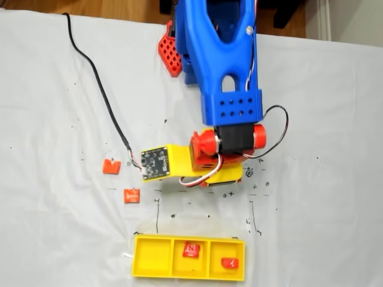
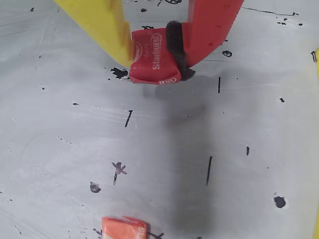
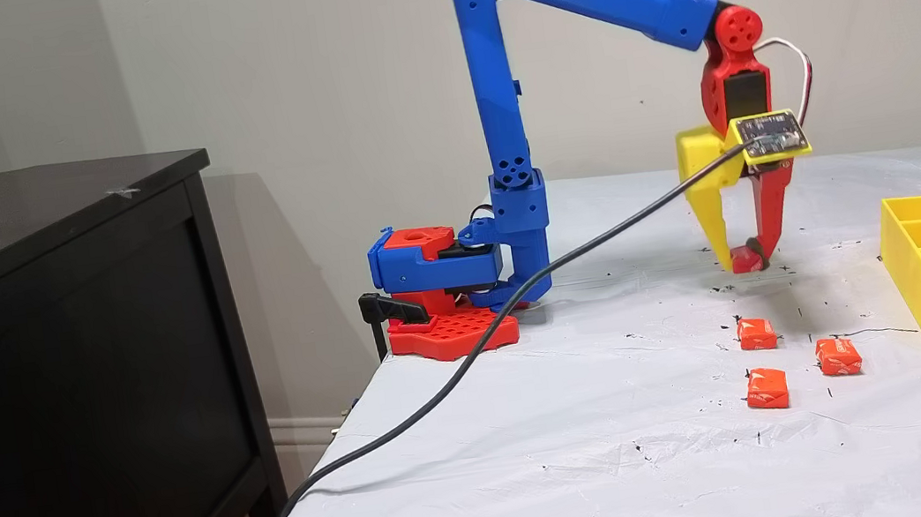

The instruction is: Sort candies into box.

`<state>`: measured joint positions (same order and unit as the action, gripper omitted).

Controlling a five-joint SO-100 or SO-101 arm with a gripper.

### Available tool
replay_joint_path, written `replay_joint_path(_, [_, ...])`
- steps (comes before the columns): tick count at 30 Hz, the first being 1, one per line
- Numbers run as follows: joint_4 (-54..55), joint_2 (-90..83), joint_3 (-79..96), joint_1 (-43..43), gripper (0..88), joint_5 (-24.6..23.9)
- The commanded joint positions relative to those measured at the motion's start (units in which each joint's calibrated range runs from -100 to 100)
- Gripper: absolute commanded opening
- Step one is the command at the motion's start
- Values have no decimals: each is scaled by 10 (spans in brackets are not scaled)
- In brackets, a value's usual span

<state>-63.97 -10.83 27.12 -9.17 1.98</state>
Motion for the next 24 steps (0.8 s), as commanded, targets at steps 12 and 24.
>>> replay_joint_path(12, [50, 23, -248, 132, 2, 5])
replay_joint_path(24, [101, 77, -272, 153, 2, 25])
